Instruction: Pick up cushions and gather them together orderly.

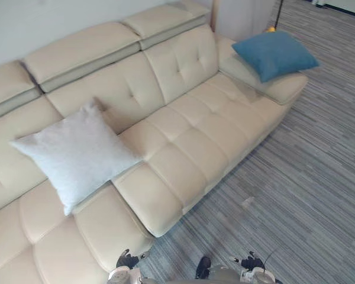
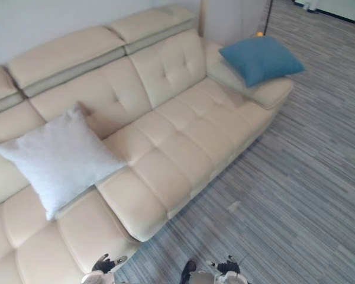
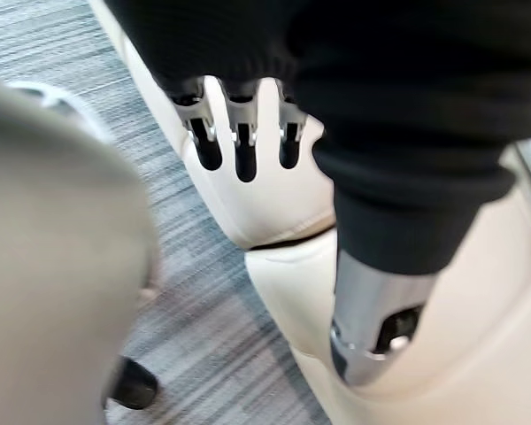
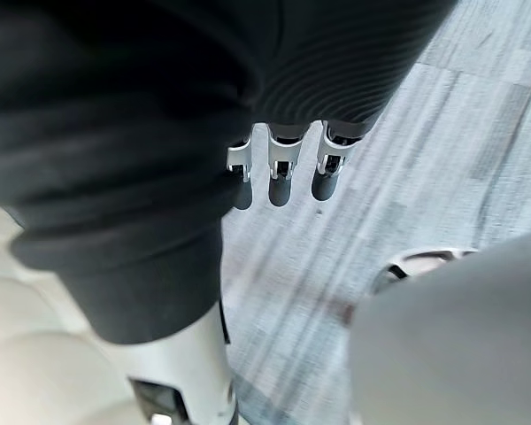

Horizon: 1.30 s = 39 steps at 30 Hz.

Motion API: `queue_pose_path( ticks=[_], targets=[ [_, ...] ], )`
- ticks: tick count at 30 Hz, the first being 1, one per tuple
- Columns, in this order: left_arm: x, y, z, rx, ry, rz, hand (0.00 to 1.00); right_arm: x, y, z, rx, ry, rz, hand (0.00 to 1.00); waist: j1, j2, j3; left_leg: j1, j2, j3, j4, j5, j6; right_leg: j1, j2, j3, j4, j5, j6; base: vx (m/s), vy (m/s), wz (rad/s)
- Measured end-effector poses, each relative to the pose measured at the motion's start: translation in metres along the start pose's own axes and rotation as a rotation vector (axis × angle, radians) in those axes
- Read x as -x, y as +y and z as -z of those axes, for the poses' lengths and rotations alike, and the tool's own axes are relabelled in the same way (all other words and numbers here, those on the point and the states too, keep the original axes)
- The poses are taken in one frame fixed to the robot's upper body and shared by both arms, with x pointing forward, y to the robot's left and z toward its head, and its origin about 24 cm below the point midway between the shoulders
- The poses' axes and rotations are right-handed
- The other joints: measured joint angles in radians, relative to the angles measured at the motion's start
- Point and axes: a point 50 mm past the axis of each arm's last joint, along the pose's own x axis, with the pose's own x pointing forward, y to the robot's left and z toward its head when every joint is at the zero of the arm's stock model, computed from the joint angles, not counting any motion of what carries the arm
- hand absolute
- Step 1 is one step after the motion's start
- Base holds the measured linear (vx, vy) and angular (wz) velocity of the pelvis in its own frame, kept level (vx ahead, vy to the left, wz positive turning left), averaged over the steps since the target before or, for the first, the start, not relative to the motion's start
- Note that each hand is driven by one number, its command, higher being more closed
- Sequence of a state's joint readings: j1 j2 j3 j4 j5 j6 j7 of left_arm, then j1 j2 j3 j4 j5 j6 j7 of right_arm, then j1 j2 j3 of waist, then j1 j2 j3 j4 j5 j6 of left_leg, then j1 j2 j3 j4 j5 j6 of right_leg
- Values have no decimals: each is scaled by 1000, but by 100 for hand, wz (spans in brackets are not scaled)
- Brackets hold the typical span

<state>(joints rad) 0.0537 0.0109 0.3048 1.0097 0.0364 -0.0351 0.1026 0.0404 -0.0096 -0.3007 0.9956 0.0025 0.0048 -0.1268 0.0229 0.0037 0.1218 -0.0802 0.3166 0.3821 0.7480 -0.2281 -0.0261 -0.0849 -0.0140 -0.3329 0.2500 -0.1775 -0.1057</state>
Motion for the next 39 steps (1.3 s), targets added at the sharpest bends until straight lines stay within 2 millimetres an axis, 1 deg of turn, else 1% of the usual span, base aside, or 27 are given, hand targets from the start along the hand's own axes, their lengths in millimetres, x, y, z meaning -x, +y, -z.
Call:
queue_pose_path(
  ticks=[1, 2, 5, 7, 8, 9, 10, 11, 15, 16, 17, 18, 19, 21, 22, 24, 25, 26, 28, 29, 30, 31, 32, 33, 35, 37, 39],
  targets=[
    [0, -2, -1, 3, -5, 5, 0, -1, 1, -3, 0, -7, -1, 0, 12, 6, 0, -30, -22, -66, 27, -28, -25, 0, 10, 32, 8, -5, -1, 134, 17, -128],
    [1, -9, -2, 4, -11, 21, 0, -1, 4, -7, -1, -18, -7, 0, 18, 8, 1, -73, -80, -152, 15, -61, -40, 1, 29, 102, 11, -7, -7, 134, 25, -147],
    [1, -12, -6, 9, -29, 26, 0, -1, 9, -10, 7, -25, -17, 0, 36, 6, 2, -133, -197, -302, -99, -88, -61, 7, 45, 222, 14, -6, -5, 137, 77, -150],
    [2, -14, -5, 14, -28, 30, 0, -1, 12, -10, 27, -28, -27, 0, 43, 16, 2, -147, -276, -461, -260, -72, -48, 12, 67, 321, 13, -12, 16, 150, 168, -155],
    [3, -15, -3, 18, -25, 33, 0, -1, 13, -11, 29, -28, -29, 0, 45, 24, -1, -145, -278, -501, -313, -48, -25, 12, 85, 361, 13, -19, 28, 165, 207, -164],
    [3, -14, -1, 22, -23, 29, 0, -1, 15, -11, 30, -30, -33, 0, 49, 35, -11, -127, -270, -486, -315, -4, -33, 16, 102, 415, 11, -25, 38, 181, 191, -149],
    [3, -11, -1, 13, -24, 23, 0, 0, 19, -9, 30, -28, -43, 0, 53, 29, -18, -119, -256, -433, -327, -14, -27, 16, 99, 435, -1, -24, 42, 328, 272, -180],
    [2, -7, -1, 10, -22, 15, 0, 2, 24, -6, 22, -22, -57, 0, 66, 5, -29, -102, -239, -349, -336, -29, -20, 5, 69, 433, 14, -25, 65, 290, 220, -143],
    [1, -5, -5, 2, -29, 12, 0, 5, 31, -1, 11, -16, -73, 0, 82, -25, -20, -9, -237, -234, -381, -45, -2, -56, 6, 317, 181, -40, 182, 263, 155, -98],
    [1, -8, -6, -11, -26, 23, 0, 5, 31, -6, 8, -38, -74, 0, 80, -8, -9, 21, -232, -226, -393, -48, 5, -116, -22, 241, 317, -32, 233, 199, 31, -45],
    [0, -9, -5, -31, -21, 30, 0, 4, 30, -10, 11, -51, -74, 0, 74, -6, -3, 54, -229, -218, -409, -49, 6, -157, -59, 164, 427, -40, 229, 244, 12, -26],
    [0, -10, -5, -39, -19, 34, 0, 3, 29, -12, 13, -50, -74, 0, 74, -3, 2, 91, -225, -202, -434, -49, 6, -162, -90, 108, 470, -58, 196, 270, -21, -16],
    [0, -10, -4, -45, -17, 37, 0, 3, 27, -11, 14, -47, -71, 0, 73, 0, 4, 149, -215, -191, -485, -48, 4, -159, -132, 31, 471, -80, 159, 243, -37, -17],
    [0, -9, -2, -58, -9, 36, 0, 2, 29, -13, 16, -45, -76, 0, 69, 0, 4, 195, -196, -172, -532, -47, 2, -175, -167, -22, 382, -82, 149, 245, -125, -18],
    [0, -9, -4, -79, -12, 41, 0, 0, 31, -17, 21, -47, -80, 0, 56, -1, 5, 207, -183, -168, -554, -46, 1, -204, -179, -29, 313, -66, 154, 315, -266, -22],
    [-1, -6, -4, -101, -16, 40, 0, -2, 31, -23, 28, -53, -80, 0, 40, -10, 19, 239, -173, -162, -585, -40, -11, -231, -176, -6, 179, 26, 156, 304, -283, -22],
    [-2, 2, -6, -112, -19, 23, 0, -2, 30, -19, 30, -34, -76, 0, 35, -39, 26, 269, -195, -173, -598, -44, -24, -229, -184, 34, 117, 119, 141, 333, -334, -31],
    [-2, -2, -5, -110, -12, 30, 0, -5, 23, -28, 37, -54, -59, 0, 34, -19, 39, 304, -160, -195, -592, -55, -46, -231, -153, 39, 184, 89, 123, 331, -338, -39],
    [-2, -5, -3, -106, -7, 37, 0, -7, 17, -30, 42, -54, -44, 0, 34, 8, 33, 268, -116, -233, -464, -55, -46, -221, -114, 43, 203, 16, 114, 307, -328, -34],
    [-1, -10, -2, -89, -3, 46, 0, -7, 10, -26, 38, -42, -25, 0, 30, 32, 32, 182, -75, -279, -283, -33, -69, -191, -76, 32, 182, -5, 101, 453, -420, -16],
    [0, -14, -5, -44, -15, 46, 0, -7, 5, -28, 42, -55, -11, 0, 31, 57, 41, 63, -33, -352, -12, 67, -47, -135, -32, 22, 153, -23, 75, 392, -313, -6],
    [0, -15, -6, -28, -22, 45, 0, -7, 3, -28, 44, -56, -4, 0, 32, 66, 50, 11, -12, -375, 106, 124, -24, -98, -10, 19, 134, -30, 58, 407, -280, -7],
    [0, -16, -9, -24, -35, 46, 0, -7, 3, -27, 44, -54, 2, 0, 33, 66, 62, -37, 2, -382, 220, 113, -36, -56, 11, 19, 117, -40, 45, 416, -176, -15],
    [0, -15, -15, -30, -60, 45, 0, -6, 6, -25, 38, -45, 0, 0, 42, 65, 70, -113, -7, -372, 350, 62, -51, 23, 26, 22, 83, -60, 21, 412, -168, -17],
    [0, -13, -23, -43, -95, 45, 0, -5, 15, -22, 15, -36, -18, 0, 45, 31, 75, -201, -66, -306, 303, -7, -34, 117, 25, 36, 6, -59, 28, 437, -166, -24],
    [0, -16, -26, -39, -112, 53, 0, -5, 20, -25, -9, -40, -29, 0, 54, 31, 73, -254, -112, -217, 98, -36, -17, 174, 25, 60, -66, -54, 37, 399, -64, -36],
    [1, -20, -28, -32, -122, 62, 0, -5, 21, -25, -12, -39, -30, 0, 66, 32, 73, -283, -168, -168, -164, -13, 0, 230, 23, 77, -130, -53, 46, 546, 48, -25]
  ],
)
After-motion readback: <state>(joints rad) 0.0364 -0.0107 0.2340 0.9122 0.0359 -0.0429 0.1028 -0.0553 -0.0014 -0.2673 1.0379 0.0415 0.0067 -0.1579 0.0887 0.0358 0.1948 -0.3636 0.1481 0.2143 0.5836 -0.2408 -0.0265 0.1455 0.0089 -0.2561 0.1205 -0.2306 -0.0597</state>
